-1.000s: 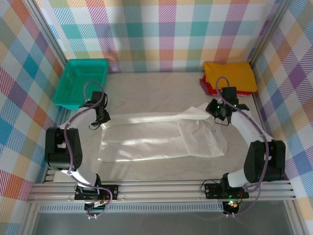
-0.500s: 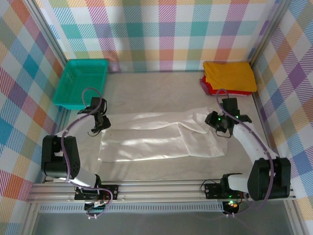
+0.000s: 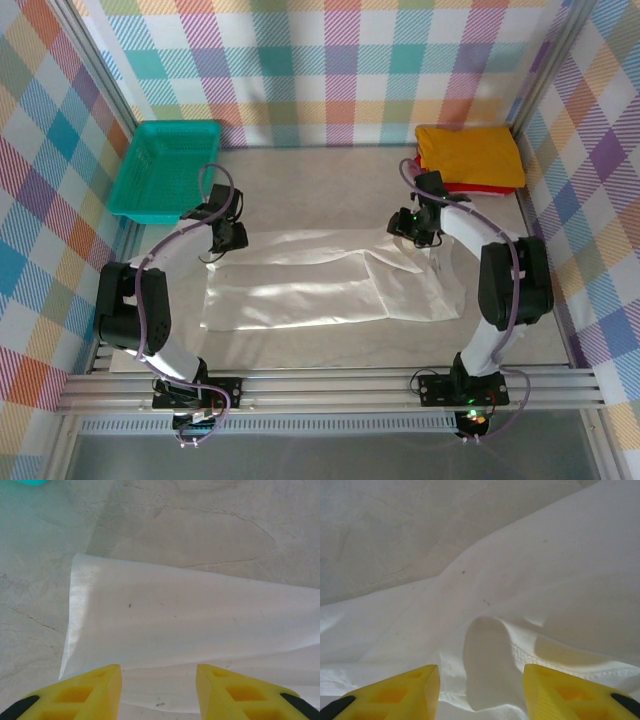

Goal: Fold and stack the t-shirts

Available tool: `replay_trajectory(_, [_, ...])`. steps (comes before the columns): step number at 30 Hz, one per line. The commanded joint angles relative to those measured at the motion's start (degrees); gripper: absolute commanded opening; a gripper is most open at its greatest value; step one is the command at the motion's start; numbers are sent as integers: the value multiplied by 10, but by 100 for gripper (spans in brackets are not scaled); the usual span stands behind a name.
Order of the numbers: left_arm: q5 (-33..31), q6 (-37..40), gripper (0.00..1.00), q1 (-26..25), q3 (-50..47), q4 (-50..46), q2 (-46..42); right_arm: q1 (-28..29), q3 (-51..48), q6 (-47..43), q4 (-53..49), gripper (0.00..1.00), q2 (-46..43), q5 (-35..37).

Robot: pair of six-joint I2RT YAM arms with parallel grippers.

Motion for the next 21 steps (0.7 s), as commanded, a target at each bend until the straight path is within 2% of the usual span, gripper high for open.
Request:
replay_trajectory(1, [-10, 6, 44, -2, -6, -14, -1, 1, 25, 9, 2, 46, 26, -41])
replay_trajectory(10, [-7, 7, 44, -2, -13, -15, -5, 2, 23, 28, 26, 34, 52, -87])
replay_trajectory(15, [-10, 4, 44, -2, -25, -11, -13, 2, 12, 35, 35, 14, 47, -87])
replay_trajectory(18, [-15, -1, 44, -2, -32, -12, -25, 2, -2, 38, 33, 6, 19, -87])
replay_trajectory(19, [-18, -2, 44, -2, -35, -12, -31, 2, -8, 40, 31, 0, 6, -90])
replay_trajectory(21, [-22, -2, 44, -2, -41, -10, -41, 2, -29, 48, 28, 0, -24, -92])
